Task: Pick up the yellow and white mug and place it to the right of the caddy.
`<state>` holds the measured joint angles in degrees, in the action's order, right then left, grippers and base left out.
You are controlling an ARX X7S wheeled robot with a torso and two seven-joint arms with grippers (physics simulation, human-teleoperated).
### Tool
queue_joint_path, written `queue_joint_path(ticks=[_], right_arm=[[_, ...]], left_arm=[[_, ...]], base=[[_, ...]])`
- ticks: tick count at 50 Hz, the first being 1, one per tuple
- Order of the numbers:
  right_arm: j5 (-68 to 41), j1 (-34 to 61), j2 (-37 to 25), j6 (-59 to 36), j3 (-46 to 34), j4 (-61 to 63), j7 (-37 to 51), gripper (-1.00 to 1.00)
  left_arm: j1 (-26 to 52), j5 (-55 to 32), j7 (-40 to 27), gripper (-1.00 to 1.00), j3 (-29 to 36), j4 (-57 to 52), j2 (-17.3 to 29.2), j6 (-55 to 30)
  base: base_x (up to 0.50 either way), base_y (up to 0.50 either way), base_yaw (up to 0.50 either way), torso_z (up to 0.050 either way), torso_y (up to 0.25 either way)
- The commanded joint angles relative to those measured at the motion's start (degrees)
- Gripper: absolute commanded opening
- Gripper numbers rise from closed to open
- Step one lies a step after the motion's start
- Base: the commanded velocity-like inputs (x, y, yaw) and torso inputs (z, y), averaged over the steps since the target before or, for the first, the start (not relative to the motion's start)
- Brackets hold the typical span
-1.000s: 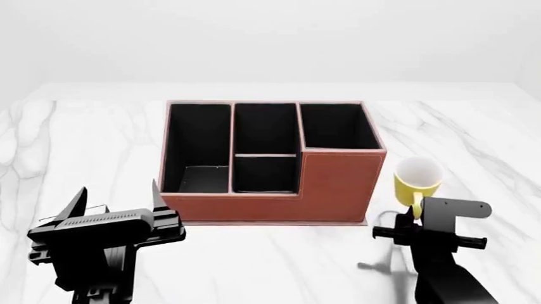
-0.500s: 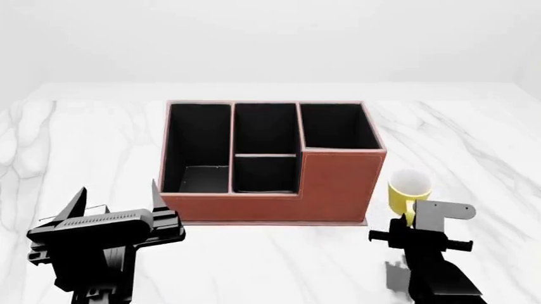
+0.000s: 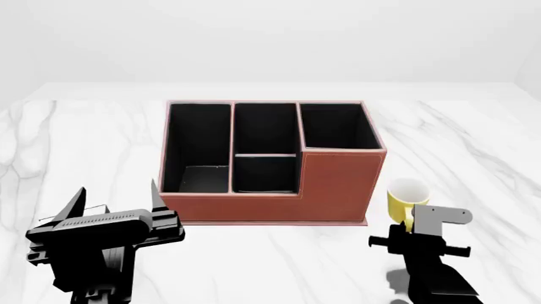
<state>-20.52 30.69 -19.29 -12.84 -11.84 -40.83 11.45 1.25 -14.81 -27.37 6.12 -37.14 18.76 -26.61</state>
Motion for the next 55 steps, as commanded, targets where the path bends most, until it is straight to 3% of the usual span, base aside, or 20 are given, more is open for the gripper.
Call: queue_joint_path(ticks=[1, 24, 25, 36, 55], right_arm=[[1.34, 0.89, 0.22, -0.03, -0.11, -1.84, -0.63, -1.00], [1.43, 2.27, 0.95, 1.06, -0.55, -7.21, -2.03, -1.00], [1.37, 2.15, 0.91, 0.95, -0.52, -6.91, -1.99, 1.00], [0.42, -0.86, -0.44, -1.60, 0.36, 1.43, 0.55, 1.00], [-3.29, -14.10, -5.93, -12.15, 3.01, 32.95, 8.60, 1.00]], left_arm=[[-0.01, -0.26, -0.20, 1.00, 0.03, -0.10, 0.17, 0.05], [-0.19, -0.68, -0.54, 1.00, 0.07, 0.01, 0.52, 0.47], [-0.21, -0.70, -0.56, 1.00, 0.06, -0.01, 0.53, 0.48], [-0.33, -0.91, -0.73, 1.00, 0.08, -0.10, 0.70, 0.64], [-0.55, -1.35, -1.07, 1.00, 0.06, -0.46, 0.99, 0.76]], base=[[0.00, 0.00, 0.00, 0.000, 0.000], [0.00, 0.00, 0.00, 0.000, 0.000], [0.00, 0.00, 0.00, 0.000, 0.000], [0.00, 0.00, 0.00, 0.000, 0.000], [0.00, 0.00, 0.00, 0.000, 0.000]])
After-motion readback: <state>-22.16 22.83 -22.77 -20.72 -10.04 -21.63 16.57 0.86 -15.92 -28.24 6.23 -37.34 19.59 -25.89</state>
